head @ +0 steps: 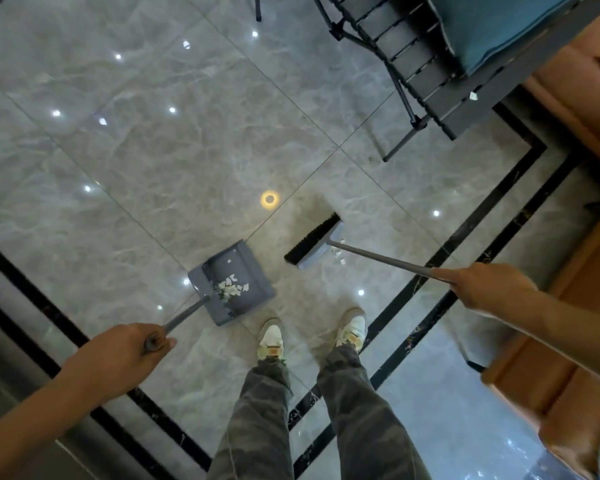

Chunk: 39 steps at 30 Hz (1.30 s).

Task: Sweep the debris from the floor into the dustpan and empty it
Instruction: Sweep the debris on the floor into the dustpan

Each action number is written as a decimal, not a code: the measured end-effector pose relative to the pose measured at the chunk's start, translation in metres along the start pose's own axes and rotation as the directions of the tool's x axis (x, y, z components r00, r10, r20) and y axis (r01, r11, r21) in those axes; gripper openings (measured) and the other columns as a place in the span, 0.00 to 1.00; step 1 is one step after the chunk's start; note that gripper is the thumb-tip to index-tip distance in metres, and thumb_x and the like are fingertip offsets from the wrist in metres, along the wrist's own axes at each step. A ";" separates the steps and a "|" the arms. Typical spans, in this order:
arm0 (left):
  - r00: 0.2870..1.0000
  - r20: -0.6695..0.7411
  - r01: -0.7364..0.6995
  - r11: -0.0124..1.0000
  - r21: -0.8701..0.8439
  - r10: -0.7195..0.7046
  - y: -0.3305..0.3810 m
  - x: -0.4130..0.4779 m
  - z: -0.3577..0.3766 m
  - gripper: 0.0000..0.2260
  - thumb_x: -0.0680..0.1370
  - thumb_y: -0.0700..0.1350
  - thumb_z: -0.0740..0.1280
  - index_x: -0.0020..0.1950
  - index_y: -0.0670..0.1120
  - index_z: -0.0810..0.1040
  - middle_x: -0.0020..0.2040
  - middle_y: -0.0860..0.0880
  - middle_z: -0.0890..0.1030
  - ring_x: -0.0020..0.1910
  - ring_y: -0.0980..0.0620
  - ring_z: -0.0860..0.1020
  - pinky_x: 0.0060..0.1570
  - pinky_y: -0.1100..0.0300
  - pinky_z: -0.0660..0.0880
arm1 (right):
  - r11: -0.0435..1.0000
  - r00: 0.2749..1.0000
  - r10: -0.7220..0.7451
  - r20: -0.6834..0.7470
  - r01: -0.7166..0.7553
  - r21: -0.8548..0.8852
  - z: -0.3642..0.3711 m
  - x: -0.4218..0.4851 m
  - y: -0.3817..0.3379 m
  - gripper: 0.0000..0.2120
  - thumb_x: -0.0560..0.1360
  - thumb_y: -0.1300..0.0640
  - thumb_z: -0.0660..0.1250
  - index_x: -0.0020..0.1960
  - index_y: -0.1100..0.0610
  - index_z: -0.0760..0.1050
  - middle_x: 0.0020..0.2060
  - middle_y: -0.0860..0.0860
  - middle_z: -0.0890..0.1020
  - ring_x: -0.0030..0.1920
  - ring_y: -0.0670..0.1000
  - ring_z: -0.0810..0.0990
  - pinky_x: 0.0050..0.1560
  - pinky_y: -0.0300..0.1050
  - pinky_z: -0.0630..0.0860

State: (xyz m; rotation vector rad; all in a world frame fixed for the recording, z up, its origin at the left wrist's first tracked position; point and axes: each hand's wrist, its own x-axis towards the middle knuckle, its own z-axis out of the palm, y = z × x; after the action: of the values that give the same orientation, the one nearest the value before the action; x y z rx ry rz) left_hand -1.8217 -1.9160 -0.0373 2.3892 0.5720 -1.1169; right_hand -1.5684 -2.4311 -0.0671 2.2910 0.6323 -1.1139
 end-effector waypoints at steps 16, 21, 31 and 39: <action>0.987 0.036 -0.160 0.946 0.283 0.157 0.123 0.035 0.028 0.19 0.82 0.58 0.62 0.34 0.52 0.68 0.29 0.53 0.73 0.27 0.57 0.72 0.30 0.63 0.67 | 0.580 0.983 0.182 0.022 -0.125 0.805 0.137 -0.069 0.033 0.20 0.83 0.57 0.61 0.74 0.48 0.72 0.40 0.48 0.82 0.33 0.47 0.78 0.31 0.35 0.71; 0.979 0.047 -0.201 0.922 0.332 0.197 0.138 0.045 0.032 0.15 0.82 0.59 0.62 0.37 0.55 0.72 0.36 0.53 0.77 0.34 0.55 0.78 0.36 0.60 0.74 | 0.323 0.949 0.243 0.203 -0.276 0.905 0.154 -0.064 -0.005 0.21 0.82 0.56 0.58 0.73 0.43 0.70 0.40 0.53 0.79 0.30 0.52 0.76 0.25 0.41 0.73; 0.987 0.041 -0.161 0.932 0.325 0.156 0.139 0.058 0.030 0.19 0.81 0.60 0.63 0.33 0.55 0.67 0.35 0.50 0.79 0.35 0.50 0.80 0.40 0.55 0.79 | 0.031 0.941 0.125 0.314 -0.320 0.947 0.133 -0.082 -0.112 0.15 0.85 0.54 0.57 0.71 0.45 0.65 0.44 0.58 0.80 0.31 0.50 0.73 0.27 0.39 0.72; 0.983 0.043 -0.183 0.938 0.295 0.179 0.124 0.052 0.024 0.18 0.82 0.57 0.62 0.33 0.55 0.68 0.34 0.51 0.77 0.37 0.49 0.79 0.43 0.54 0.78 | -0.160 0.926 -0.104 0.364 -0.376 0.913 0.098 -0.101 -0.173 0.14 0.84 0.55 0.57 0.66 0.42 0.69 0.38 0.54 0.78 0.23 0.46 0.68 0.22 0.39 0.66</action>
State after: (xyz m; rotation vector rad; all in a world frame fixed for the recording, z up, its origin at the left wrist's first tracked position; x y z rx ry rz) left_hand -1.7393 -2.0213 -0.0656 2.6198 0.1796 -1.2098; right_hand -1.7844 -2.3789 -0.0788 2.9348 -1.2687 -2.3215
